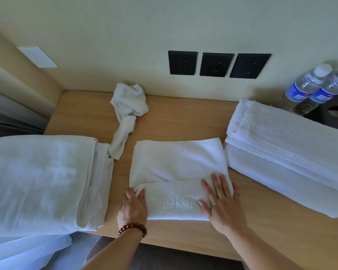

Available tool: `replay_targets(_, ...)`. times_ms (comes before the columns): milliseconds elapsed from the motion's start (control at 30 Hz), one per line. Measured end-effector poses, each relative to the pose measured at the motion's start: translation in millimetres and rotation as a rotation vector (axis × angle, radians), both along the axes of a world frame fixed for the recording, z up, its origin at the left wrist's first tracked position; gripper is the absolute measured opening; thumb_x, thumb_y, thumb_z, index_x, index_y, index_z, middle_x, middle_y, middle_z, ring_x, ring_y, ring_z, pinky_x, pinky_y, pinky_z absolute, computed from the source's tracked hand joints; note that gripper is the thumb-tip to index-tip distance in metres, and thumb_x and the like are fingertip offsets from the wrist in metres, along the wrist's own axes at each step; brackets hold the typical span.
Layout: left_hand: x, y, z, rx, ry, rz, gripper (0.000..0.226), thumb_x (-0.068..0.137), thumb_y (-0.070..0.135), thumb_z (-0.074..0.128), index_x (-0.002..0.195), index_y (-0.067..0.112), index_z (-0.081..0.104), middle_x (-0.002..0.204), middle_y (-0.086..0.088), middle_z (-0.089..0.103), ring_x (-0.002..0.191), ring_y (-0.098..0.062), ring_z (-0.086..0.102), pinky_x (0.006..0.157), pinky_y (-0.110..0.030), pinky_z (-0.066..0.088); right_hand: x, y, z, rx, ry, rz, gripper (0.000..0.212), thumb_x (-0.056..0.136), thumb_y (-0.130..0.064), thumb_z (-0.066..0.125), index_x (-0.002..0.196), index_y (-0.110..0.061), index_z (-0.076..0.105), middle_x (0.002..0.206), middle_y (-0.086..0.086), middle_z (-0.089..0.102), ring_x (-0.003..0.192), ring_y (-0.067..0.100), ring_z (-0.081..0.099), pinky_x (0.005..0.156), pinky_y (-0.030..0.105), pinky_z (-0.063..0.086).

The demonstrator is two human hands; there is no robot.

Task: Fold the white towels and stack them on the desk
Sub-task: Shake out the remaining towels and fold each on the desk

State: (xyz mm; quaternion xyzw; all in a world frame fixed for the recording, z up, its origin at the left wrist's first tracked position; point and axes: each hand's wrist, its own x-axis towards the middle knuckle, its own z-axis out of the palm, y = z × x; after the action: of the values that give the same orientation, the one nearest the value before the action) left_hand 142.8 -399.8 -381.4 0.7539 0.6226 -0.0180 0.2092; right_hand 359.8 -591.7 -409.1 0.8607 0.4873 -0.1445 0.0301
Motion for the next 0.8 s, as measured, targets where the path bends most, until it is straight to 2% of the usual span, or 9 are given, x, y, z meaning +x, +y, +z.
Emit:
replay_targets(133, -17, -6, 0, -0.028, 0.088, -0.001, 0.057, 0.088, 0.066, 0.009, 0.113, 0.021, 0.034, 0.095, -0.008, 0.070, 0.081, -0.033, 0.069, 0.063, -0.040, 0.054, -6, -2, 0, 0.016, 0.016, 0.029, 0.071, 0.099, -0.070, 0.021, 0.159, -0.034, 0.019, 0.169, 0.005, 0.009, 0.155, 0.029, 0.009, 0.118, 0.063, 0.020)
replay_targets(233, -25, 0, -2, 0.009, 0.065, -0.046, 0.054, 0.090, 0.065, 0.011, 0.114, 0.021, 0.035, 0.095, -0.006, 0.069, 0.080, -0.030, 0.068, 0.060, -0.039, 0.054, -11, -2, 0, 0.019, 0.009, 0.027, 0.071, 0.099, -0.070, 0.022, 0.160, -0.034, 0.018, 0.169, 0.005, 0.009, 0.155, 0.029, 0.009, 0.118, 0.062, 0.020)
replay_targets(300, -25, 2, -4, 0.062, 0.075, -0.076, 0.048, 0.098, 0.058, 0.024, 0.114, 0.017, 0.042, 0.097, -0.010, 0.066, 0.081, -0.034, 0.066, 0.061, -0.040, 0.053, -11, -2, 1, 0.008, 0.010, 0.025, 0.071, 0.099, -0.070, 0.022, 0.160, -0.034, 0.018, 0.169, 0.005, 0.009, 0.155, 0.029, 0.008, 0.119, 0.062, 0.018)
replay_targets(367, -22, -1, -7, 0.139, 0.136, -0.093, 0.040, 0.097, 0.045, 0.053, 0.116, 0.010, 0.050, 0.096, -0.019, 0.058, 0.080, -0.040, 0.060, 0.064, -0.046, 0.053, -12, -2, 1, -0.001, 0.008, 0.022, 0.071, 0.099, -0.070, 0.022, 0.160, -0.034, 0.019, 0.169, 0.005, 0.009, 0.155, 0.030, 0.008, 0.119, 0.063, 0.017)
replay_targets(467, -20, -6, -6, 0.289, 0.203, -0.279, 0.064, 0.075, 0.019, 0.075, 0.135, 0.012, 0.055, 0.121, -0.028, 0.053, 0.104, -0.047, 0.054, 0.080, -0.060, 0.051, -17, 2, 3, 0.013, 0.002, 0.009, 0.071, 0.099, -0.067, 0.027, 0.159, -0.031, 0.021, 0.168, 0.008, 0.010, 0.155, 0.031, 0.008, 0.119, 0.063, 0.014)
replay_targets(533, -18, -6, -3, 0.333, 0.141, -0.538, 0.081, 0.067, 0.009, 0.075, 0.143, 0.018, 0.050, 0.142, -0.024, 0.044, 0.129, -0.043, 0.041, 0.093, -0.064, 0.045, -21, 10, 9, 0.035, 0.014, 0.022, 0.071, 0.099, -0.064, 0.029, 0.159, -0.029, 0.022, 0.168, 0.008, 0.010, 0.155, 0.031, 0.007, 0.120, 0.063, 0.011)
replay_targets(600, -9, 1, 2, 0.321, 0.128, -0.658, 0.082, 0.069, 0.008, 0.074, 0.145, 0.021, 0.046, 0.149, -0.019, 0.041, 0.141, -0.037, 0.033, 0.105, -0.062, 0.038, -28, 23, 16, 0.072, 0.034, 0.047, 0.067, 0.100, -0.061, 0.029, 0.159, -0.029, 0.024, 0.168, 0.008, 0.012, 0.155, 0.030, 0.007, 0.121, 0.062, 0.010)
replay_targets(700, 18, 14, 13, 0.301, 0.079, -0.623, 0.057, 0.090, 0.027, 0.054, 0.146, 0.021, 0.042, 0.154, -0.011, 0.040, 0.149, -0.028, 0.025, 0.118, -0.055, 0.026, -32, 49, 22, 0.121, 0.066, 0.070, 0.060, 0.103, -0.053, 0.032, 0.157, -0.026, 0.032, 0.166, 0.008, 0.022, 0.154, 0.029, 0.013, 0.120, 0.061, 0.014)
replay_targets(800, 34, 3, 13, 0.235, 0.052, -0.637, 0.054, 0.097, 0.038, 0.037, 0.148, 0.020, 0.040, 0.157, -0.008, 0.036, 0.151, -0.025, 0.021, 0.120, -0.050, 0.016, -28, 82, 20, 0.167, 0.120, 0.114, 0.055, 0.105, -0.044, 0.026, 0.154, -0.023, 0.038, 0.163, 0.007, 0.030, 0.153, 0.027, 0.016, 0.120, 0.055, 0.017)
